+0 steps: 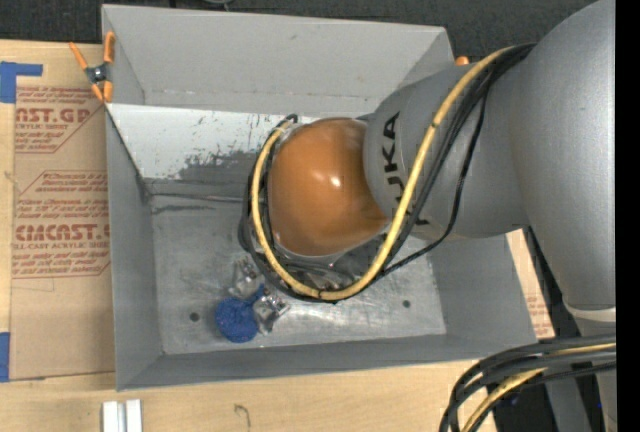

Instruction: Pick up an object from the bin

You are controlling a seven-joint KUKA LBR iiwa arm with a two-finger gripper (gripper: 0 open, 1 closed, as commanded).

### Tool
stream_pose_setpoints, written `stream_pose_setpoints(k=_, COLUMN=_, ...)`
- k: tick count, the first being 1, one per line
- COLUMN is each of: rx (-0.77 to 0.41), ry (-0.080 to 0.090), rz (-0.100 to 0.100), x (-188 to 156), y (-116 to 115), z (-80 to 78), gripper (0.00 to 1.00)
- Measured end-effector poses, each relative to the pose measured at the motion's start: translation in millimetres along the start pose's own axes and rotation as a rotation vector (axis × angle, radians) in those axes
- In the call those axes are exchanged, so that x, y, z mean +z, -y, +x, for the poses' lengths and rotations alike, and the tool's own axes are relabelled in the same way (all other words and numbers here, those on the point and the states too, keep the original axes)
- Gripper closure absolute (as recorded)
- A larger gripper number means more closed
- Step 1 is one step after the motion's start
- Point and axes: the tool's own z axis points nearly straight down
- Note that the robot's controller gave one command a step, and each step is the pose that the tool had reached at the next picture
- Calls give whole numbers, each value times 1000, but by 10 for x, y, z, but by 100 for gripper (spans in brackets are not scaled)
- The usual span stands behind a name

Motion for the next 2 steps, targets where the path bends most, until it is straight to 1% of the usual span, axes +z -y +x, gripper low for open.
stream_pose_setpoints(k=1, rx=0, ry=4, rz=1, x=-108, y=-1, z=-5, gripper=100)
stream_pose_setpoints(k=2, rx=0, ry=3, rz=1, x=-160, y=-3, z=-5, gripper=100)
